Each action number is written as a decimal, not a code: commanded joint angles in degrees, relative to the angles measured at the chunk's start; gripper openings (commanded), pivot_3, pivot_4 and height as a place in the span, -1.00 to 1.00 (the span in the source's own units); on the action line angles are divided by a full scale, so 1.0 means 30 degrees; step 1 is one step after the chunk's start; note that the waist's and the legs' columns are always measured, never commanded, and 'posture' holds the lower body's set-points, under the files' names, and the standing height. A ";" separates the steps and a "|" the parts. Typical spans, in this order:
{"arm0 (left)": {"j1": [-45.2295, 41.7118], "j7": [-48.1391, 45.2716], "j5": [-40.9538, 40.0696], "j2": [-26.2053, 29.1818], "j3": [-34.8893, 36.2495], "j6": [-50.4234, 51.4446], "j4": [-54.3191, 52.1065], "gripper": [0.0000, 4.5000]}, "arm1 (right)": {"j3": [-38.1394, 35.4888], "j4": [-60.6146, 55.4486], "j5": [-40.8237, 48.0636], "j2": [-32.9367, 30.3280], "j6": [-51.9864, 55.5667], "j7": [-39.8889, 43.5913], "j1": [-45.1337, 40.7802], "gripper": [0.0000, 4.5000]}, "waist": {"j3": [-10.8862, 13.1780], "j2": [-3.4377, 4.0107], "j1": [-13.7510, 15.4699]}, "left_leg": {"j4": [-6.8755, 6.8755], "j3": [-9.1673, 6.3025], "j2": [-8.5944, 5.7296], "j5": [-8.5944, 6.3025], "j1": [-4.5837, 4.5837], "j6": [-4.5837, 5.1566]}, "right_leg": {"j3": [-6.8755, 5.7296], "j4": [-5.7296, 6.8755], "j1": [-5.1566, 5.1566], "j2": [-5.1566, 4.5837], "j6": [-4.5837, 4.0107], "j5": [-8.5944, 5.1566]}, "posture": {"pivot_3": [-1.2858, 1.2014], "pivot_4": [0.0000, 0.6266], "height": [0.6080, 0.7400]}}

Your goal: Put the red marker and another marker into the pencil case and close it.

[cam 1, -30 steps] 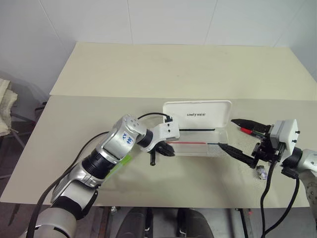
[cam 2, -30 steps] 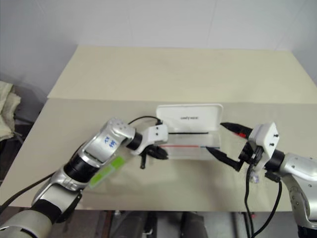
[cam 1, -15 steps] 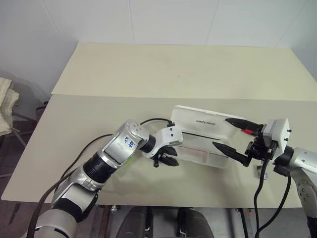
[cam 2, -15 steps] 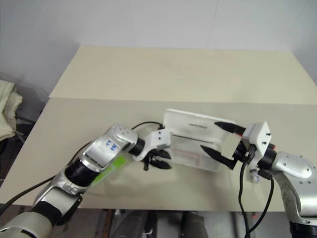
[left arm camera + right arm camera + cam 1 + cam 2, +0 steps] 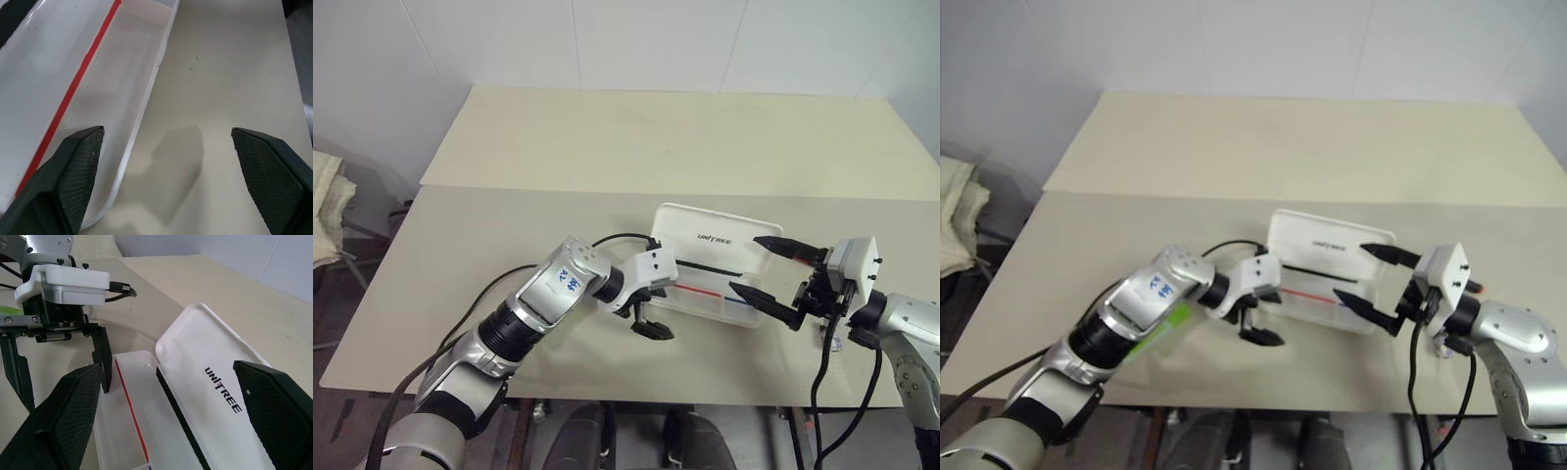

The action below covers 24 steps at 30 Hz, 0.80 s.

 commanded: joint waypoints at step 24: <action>0.2565 0.0046 -0.4000 -0.1427 0.4815 -0.6958 0.0278 0.98 | -0.0020 0.0022 0.0430 -0.0372 0.0064 0.0061 -0.0838 1.00 | 0.0003 -0.0004 0.0020 | 0.0002 0.0161 -0.0003 0.0004 -0.0022 0.0008 | 0.0040 0.0074 -0.0108 0.0015 0.0005 0.0001 | 0.03 -0.52 1.00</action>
